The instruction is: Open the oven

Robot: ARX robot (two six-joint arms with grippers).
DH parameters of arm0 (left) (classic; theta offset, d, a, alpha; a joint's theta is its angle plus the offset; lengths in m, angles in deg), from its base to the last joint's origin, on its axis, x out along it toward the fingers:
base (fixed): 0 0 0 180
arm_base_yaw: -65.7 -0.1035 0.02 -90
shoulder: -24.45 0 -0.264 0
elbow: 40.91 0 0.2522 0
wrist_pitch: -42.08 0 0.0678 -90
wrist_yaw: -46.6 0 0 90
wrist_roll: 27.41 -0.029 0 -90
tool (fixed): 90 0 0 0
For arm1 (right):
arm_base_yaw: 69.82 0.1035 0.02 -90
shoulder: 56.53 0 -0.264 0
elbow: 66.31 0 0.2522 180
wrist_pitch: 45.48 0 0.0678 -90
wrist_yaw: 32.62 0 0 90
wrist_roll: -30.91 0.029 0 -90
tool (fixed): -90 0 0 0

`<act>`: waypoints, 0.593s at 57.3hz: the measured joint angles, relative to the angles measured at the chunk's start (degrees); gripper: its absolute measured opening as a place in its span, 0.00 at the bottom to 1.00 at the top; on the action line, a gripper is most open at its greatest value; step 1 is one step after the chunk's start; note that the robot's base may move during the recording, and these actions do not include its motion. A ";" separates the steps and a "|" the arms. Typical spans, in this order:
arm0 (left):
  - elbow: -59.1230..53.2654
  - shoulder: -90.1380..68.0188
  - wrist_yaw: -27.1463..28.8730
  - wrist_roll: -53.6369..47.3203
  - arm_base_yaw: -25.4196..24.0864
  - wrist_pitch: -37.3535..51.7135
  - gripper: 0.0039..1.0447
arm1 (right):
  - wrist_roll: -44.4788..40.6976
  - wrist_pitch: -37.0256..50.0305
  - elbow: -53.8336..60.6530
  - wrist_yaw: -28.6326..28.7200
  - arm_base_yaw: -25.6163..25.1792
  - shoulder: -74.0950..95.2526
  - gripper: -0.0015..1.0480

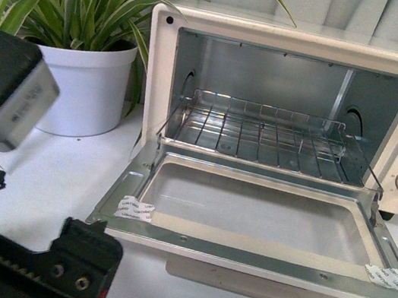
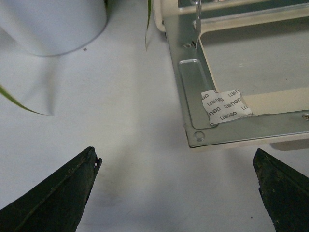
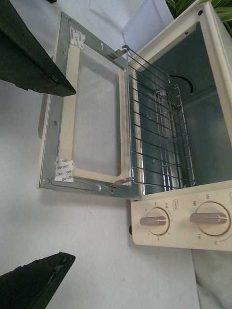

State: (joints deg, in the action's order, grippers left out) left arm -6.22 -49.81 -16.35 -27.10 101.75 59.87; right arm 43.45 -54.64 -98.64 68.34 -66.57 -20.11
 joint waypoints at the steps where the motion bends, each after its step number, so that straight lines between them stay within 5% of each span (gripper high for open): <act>1: -0.74 1.46 -0.09 -0.42 0.04 -0.02 0.94 | -0.26 -0.22 0.39 0.13 -0.28 -1.05 0.91; 23: -12.66 45.27 5.79 -4.31 4.90 -16.33 0.94 | -3.10 -6.14 13.05 4.59 -10.97 -30.58 0.91; 34: -13.20 48.96 6.99 -3.19 4.81 -18.03 0.94 | -2.99 -5.92 13.81 4.61 -11.56 -31.45 0.91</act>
State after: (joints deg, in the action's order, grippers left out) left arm -19.42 -0.85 -9.35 -30.29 106.56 41.84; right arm 40.45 -60.56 -84.82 72.95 -78.14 -51.56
